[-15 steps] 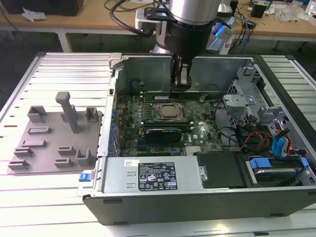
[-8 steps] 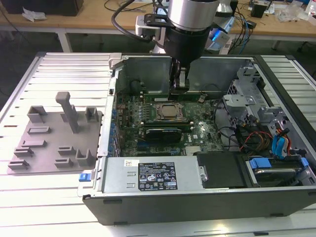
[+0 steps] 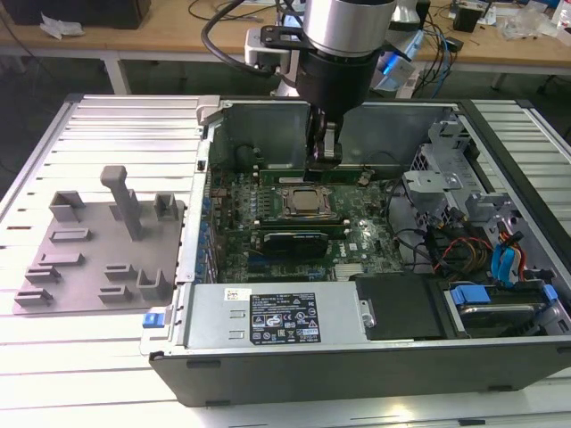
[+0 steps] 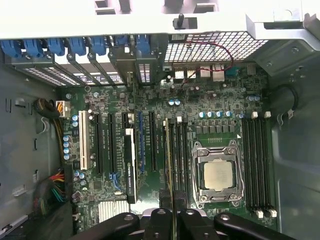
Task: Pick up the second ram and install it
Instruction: 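Insert the second ram into the second slot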
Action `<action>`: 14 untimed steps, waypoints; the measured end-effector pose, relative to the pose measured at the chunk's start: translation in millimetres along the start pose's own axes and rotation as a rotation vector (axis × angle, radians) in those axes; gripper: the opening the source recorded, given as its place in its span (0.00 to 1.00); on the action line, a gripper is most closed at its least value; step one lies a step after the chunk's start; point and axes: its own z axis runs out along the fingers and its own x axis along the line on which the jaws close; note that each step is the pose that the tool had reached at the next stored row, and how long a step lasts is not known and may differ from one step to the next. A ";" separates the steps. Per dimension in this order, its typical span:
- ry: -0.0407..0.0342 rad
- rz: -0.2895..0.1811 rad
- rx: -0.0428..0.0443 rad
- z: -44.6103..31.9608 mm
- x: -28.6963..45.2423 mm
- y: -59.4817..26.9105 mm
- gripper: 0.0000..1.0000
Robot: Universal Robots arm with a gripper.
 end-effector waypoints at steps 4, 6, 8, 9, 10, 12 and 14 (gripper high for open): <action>0.0000 0.000 0.0000 0.2 0.0 0.0 0.11; -0.0002 0.000 0.0001 0.7 0.0 -0.1 0.11; -0.0001 0.000 0.0000 3.0 0.1 -0.2 0.11; -0.0001 0.000 0.0000 5.0 0.2 -0.2 0.11; 0.0000 0.000 0.0000 9.1 0.3 -0.4 0.11; -0.0001 0.000 0.0000 12.0 0.3 -0.5 0.11; 0.0000 0.000 0.0000 15.4 0.5 -0.7 0.11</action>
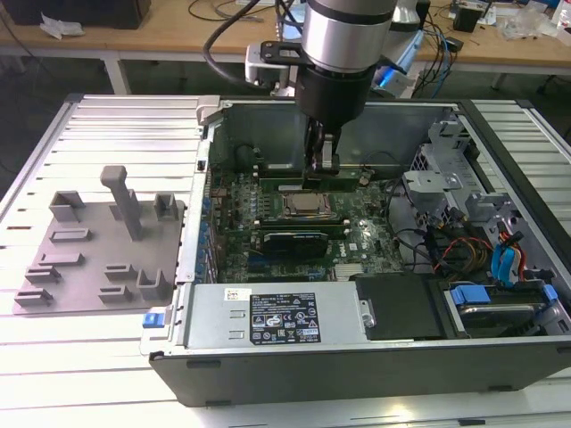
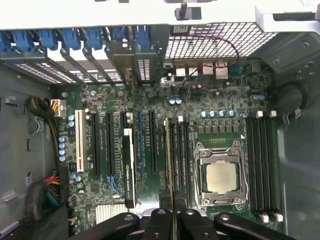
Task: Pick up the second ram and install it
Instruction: 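Insert the second ram into the second slot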
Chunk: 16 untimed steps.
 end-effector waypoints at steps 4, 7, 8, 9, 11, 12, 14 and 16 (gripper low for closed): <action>0.0000 0.000 0.0000 7.7 0.2 -0.4 0.11; 0.0001 0.000 -0.0001 12.0 0.4 -0.5 0.11; 0.0001 0.000 -0.0001 12.3 0.4 -0.6 0.11; 0.0001 0.000 -0.0001 12.5 0.4 -0.6 0.11; 0.0001 0.000 -0.0001 12.8 0.4 -0.6 0.11; -0.0001 0.000 0.0000 13.4 0.4 -0.6 0.11; 0.0000 0.000 0.0000 14.6 0.4 -0.7 0.11; 0.0000 0.000 0.0000 15.2 0.5 -0.7 0.11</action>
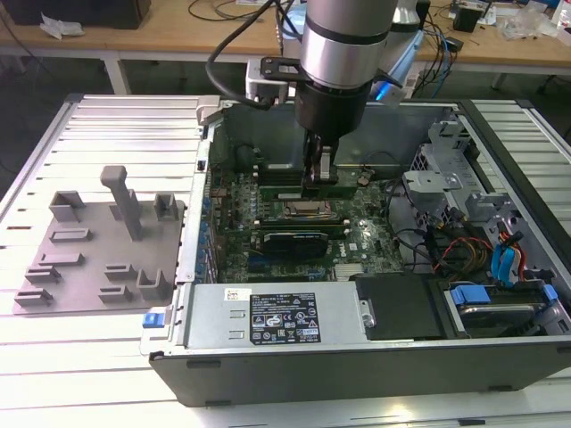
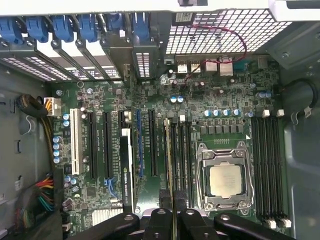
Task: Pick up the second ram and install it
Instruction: 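Insert the second ram into the second slot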
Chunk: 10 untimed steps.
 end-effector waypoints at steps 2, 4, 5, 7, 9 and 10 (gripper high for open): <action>-0.0002 0.000 0.0000 1.3 0.0 -0.1 0.11; -0.0001 0.000 0.0000 3.4 0.1 -0.2 0.11; 0.0000 0.000 0.0000 4.5 0.1 -0.2 0.11; 0.0000 0.000 0.0000 5.7 0.2 -0.2 0.11; 0.0000 0.000 0.0000 7.3 0.2 -0.3 0.11; 0.0000 0.000 0.0000 8.7 0.2 -0.4 0.11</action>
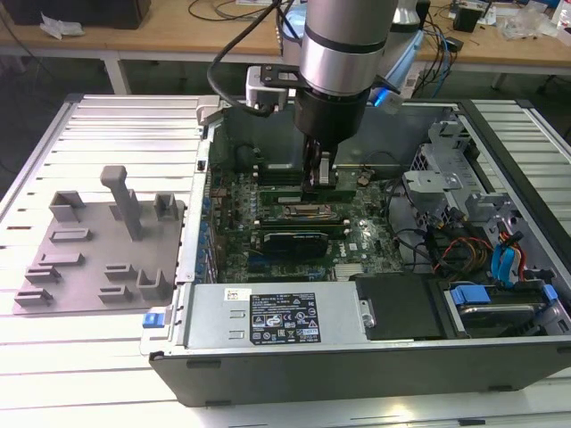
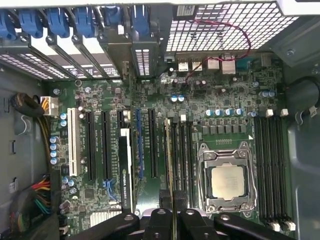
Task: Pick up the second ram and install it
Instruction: 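Insert the second ram into the second slot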
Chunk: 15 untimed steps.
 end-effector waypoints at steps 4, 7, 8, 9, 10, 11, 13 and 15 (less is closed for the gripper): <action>-0.0001 0.000 0.0001 4.6 0.1 -0.2 0.11; 0.0000 0.000 0.0000 9.7 0.3 -0.5 0.11; -0.0001 0.000 0.0001 10.9 0.3 -0.5 0.11; 0.0000 0.000 0.0000 11.9 0.3 -0.6 0.11; -0.0001 0.000 0.0000 12.6 0.4 -0.6 0.11; -0.0001 0.000 0.0001 13.3 0.4 -0.6 0.11; -0.0001 0.000 0.0000 14.9 0.4 -0.7 0.11; 0.0000 0.000 0.0000 16.7 0.5 -0.8 0.11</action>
